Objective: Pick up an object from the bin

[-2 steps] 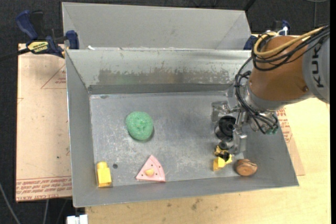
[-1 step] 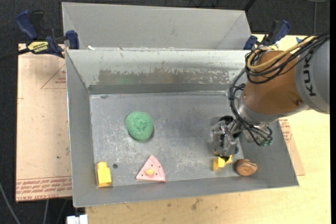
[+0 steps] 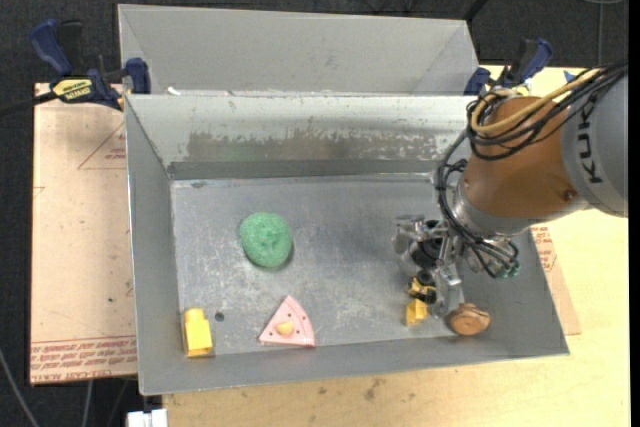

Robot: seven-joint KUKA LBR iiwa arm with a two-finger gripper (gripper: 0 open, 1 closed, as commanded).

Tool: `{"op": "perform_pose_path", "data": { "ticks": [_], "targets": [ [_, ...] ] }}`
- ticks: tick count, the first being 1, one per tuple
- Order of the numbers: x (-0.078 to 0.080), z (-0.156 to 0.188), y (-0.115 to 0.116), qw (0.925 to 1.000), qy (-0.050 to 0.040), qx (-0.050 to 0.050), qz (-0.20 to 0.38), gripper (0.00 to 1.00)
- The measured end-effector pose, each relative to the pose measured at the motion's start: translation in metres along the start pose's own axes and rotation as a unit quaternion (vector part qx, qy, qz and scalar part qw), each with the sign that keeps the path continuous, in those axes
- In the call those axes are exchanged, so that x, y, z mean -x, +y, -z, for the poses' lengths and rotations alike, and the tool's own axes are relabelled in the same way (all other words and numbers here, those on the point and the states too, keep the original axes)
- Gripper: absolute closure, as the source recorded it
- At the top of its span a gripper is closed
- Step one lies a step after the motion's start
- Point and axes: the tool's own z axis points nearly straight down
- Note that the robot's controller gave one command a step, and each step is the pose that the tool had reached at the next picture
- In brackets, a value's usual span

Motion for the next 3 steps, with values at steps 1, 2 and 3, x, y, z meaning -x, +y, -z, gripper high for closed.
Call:
{"op": "perform_pose_path", "data": {
  "ticks": [1,2,3],
  "targets": [
    [0.000,0.000,0.000,1.0000,0.0000,0.000,0.000,0.00],
    [0.001,-0.010,-0.004,0.9977,-0.0014,-0.001,0.068,0.00],
    [-0.003,-0.025,-0.018,0.9747,-0.0005,0.003,0.223,0.00]
  ]
}}
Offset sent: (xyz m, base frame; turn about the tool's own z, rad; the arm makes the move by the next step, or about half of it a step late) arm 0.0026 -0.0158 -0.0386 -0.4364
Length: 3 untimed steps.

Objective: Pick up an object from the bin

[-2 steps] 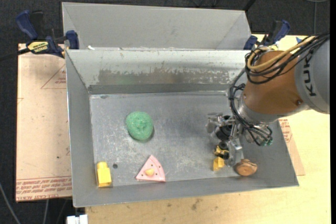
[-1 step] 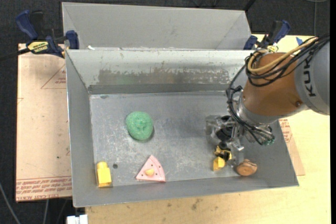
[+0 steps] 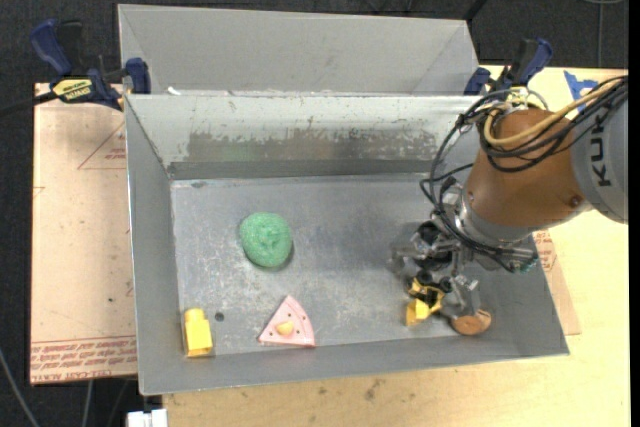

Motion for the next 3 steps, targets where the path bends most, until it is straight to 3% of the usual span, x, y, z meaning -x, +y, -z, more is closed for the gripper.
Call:
{"op": "perform_pose_path", "data": {
  "ticks": [1,2,3],
  "targets": [
    [0.033,-0.006,-0.064,0.9986,0.0000,-0.006,0.053,1.00],
    [0.033,-0.006,-0.064,0.9986,-0.0001,-0.006,0.053,1.00],
    [0.054,0.042,-0.064,0.9985,0.0016,-0.002,0.055,1.00]
  ]
}}
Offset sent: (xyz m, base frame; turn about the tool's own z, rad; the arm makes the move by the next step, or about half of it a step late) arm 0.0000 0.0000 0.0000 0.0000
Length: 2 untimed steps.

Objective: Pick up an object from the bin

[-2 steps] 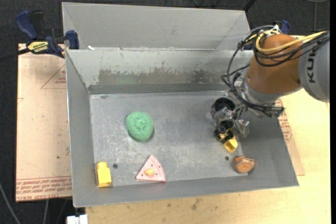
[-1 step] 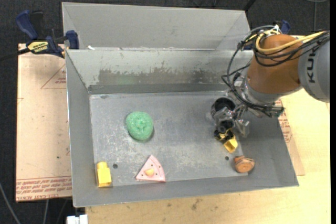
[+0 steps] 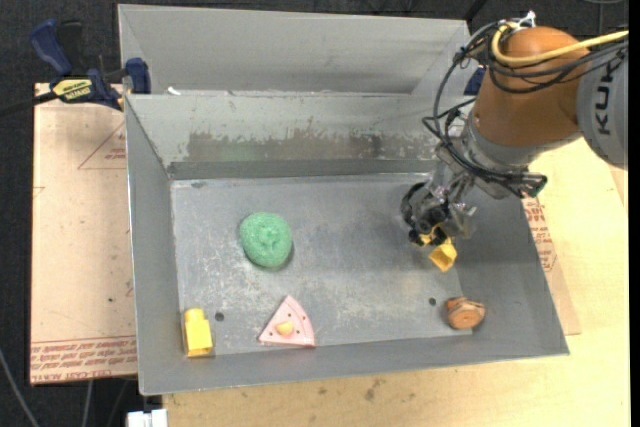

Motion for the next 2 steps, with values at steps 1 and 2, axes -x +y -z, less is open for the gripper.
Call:
{"op": "perform_pose_path", "data": {
  "ticks": [1,2],
  "targets": [
    [0.003,0.058,0.007,1.0000,-0.0006,0.000,-0.002,1.00],
    [-0.009,0.118,0.008,1.0000,-0.0007,0.000,0.009,1.00]
  ]
}}
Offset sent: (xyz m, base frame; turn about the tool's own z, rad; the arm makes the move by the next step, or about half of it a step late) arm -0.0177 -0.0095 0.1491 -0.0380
